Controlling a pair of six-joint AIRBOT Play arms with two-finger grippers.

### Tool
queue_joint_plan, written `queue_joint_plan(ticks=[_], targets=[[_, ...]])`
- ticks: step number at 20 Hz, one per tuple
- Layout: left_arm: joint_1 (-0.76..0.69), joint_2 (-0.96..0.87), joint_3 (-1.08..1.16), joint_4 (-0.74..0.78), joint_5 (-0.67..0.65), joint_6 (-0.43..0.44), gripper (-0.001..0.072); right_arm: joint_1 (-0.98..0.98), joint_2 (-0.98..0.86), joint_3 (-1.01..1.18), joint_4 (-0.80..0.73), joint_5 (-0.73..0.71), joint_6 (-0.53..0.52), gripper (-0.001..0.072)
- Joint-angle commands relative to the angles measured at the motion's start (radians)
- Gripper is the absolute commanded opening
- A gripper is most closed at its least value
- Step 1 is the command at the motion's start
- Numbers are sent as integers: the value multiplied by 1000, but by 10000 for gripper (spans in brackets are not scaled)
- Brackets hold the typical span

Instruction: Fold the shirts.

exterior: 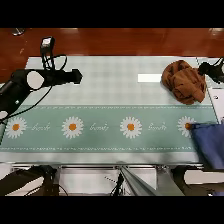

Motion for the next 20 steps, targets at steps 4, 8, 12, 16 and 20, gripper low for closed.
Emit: queue_joint_plan(ticks=[4,8,12,16,20], targets=[[2,-13,-1,1,-53,1,701,-74,-244,228,252,103,-199,626],[2,-28,-1,0,-53,0,702,-61,-310,243,408,156,-319,626],[-8,-57,-1,-11,-85,-22,701,-35,-328,243,412,199,-339,462],[1,-58,-1,-9,-209,-3,701,-8,-325,313,451,286,-397,23],[93,-21,5,20,-407,47,701,61,-217,502,464,302,-420,22]])
